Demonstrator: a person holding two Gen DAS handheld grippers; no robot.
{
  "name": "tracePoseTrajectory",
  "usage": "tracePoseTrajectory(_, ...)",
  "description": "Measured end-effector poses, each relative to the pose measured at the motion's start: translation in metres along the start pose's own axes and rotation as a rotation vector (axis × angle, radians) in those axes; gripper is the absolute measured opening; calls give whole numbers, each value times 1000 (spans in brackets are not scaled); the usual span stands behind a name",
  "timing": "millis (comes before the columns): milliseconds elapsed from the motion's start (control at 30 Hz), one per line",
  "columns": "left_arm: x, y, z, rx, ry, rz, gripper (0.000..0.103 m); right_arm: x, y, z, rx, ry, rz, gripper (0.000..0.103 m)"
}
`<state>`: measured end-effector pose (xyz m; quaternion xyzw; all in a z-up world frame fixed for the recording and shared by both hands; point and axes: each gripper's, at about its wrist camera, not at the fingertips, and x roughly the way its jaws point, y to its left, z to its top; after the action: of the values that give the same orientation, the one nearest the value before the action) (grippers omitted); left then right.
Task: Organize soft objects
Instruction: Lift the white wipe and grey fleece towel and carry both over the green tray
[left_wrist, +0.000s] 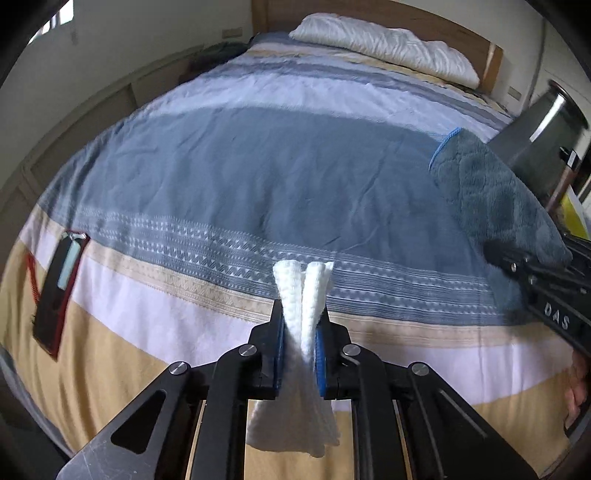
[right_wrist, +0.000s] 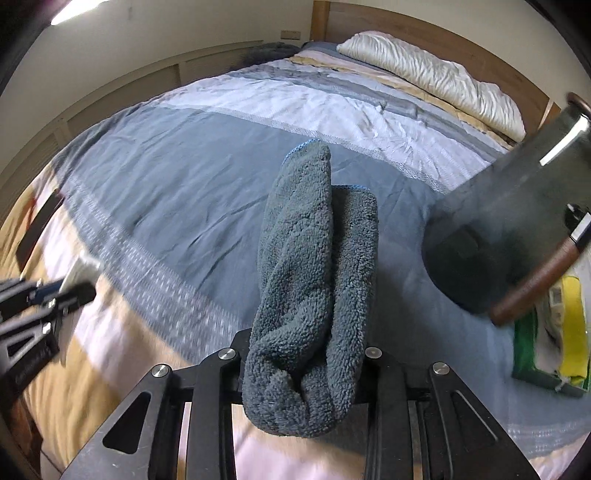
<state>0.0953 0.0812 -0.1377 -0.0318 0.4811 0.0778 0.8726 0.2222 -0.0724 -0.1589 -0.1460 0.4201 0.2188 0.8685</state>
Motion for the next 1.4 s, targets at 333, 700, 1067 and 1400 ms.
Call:
tracePoseTrajectory(333, -46, -73, -7, 107, -34, -49, 11, -81, -36, -68, 6, -13, -12, 29)
tracePoseTrajectory(700, -77, -165, -7, 239, -55, -167, 11, -168, -108, -122, 116, -24, -124, 29)
tracePoseTrajectory(1067, -88, -249, 10, 335, -68, -248, 11, -227, -181, -142, 228, -69, -239, 29)
tracePoseTrajectory(1400, -97, -332, 57, 380, -115, -309, 11, -252, -252, -130, 282, -136, -347, 29)
